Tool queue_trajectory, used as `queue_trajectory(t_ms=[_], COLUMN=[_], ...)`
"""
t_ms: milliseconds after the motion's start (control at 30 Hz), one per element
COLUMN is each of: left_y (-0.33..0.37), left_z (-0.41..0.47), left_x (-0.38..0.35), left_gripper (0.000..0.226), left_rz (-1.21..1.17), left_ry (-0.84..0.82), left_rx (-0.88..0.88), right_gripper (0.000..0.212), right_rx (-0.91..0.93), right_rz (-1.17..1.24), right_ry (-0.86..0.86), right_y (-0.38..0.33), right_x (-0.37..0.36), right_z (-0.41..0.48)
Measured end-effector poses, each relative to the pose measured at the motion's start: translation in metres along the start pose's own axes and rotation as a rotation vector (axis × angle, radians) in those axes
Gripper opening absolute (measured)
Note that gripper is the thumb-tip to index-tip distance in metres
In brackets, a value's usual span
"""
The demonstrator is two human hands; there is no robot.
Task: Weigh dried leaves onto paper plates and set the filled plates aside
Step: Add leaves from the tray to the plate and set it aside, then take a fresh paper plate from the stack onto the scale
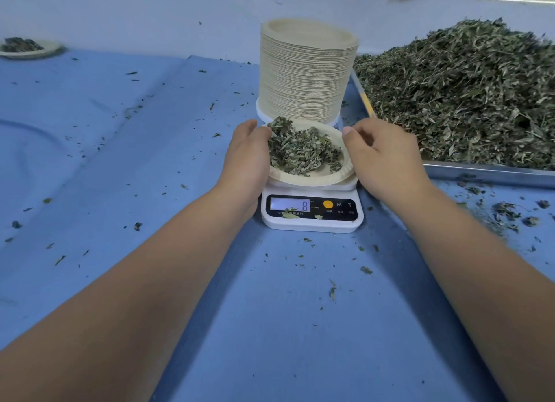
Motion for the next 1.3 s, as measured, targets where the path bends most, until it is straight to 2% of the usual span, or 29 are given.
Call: queue_trajectory(t_ms=[133, 233, 300, 467, 600, 800, 900, 1133, 1233, 1300], left_y=[0.000, 0.004, 0.008, 0.020, 0.017, 0.012, 0.011, -0.004, -0.008, -0.011], left_z=[0.003, 0.007, 0.008, 0.010, 0.018, 0.017, 0.008, -0.010, -0.019, -0.026], left_x=[0.008, 0.014, 0.021, 0.054, 0.102, 0.203, 0.266, 0.430, 0.504, 0.548], left_gripper=[0.047, 0.015, 0.009, 0.032, 0.019, 0.035, 0.025, 0.007, 0.020, 0.019], left_rz=[-0.045, -0.125, -0.213, -0.332, -0.362, -0.376, -0.344, -0.243, -0.207, -0.212], left_ry=[0.040, 0.051, 0.076, 0.196, 0.341, 0.505, 0.593, 0.942, 1.064, 1.105], left_rx=[0.060, 0.097, 0.152, 0.222, 0.198, 0.180, 0.138, 0.137, 0.117, 0.125], right_gripper=[0.023, 0.019, 0.018, 0.028, 0.032, 0.036, 0.039, 0.041, 0.041, 0.041], right_rx=[-0.001, -0.027, -0.026, 0.096, 0.254, 0.301, 0.335, 0.421, 0.474, 0.513], right_rz=[0.063, 0.130, 0.180, 0.312, 0.337, 0.492, 0.524, 0.596, 0.590, 0.579], right_ry=[-0.011, -0.019, -0.050, -0.202, -0.318, -0.487, -0.548, -0.705, -0.737, -0.758], right_y=[-0.008, -0.013, -0.019, -0.055, -0.096, -0.165, -0.213, -0.328, -0.381, -0.416], right_x=[-0.004, -0.004, -0.005, -0.010, -0.024, -0.062, -0.090, -0.167, -0.200, -0.217], right_z=[-0.006, -0.007, -0.010, -0.026, -0.043, -0.077, -0.099, -0.175, -0.208, -0.228])
Point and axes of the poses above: each hand's wrist, its own z-axis towards the middle knuckle, its own x-axis out of the back of the hand, y = z × x, the point moved 3 cm from there along z, towards the middle knuckle, and after that the axes turned 15 degrees about y, right-handed, at the moved point
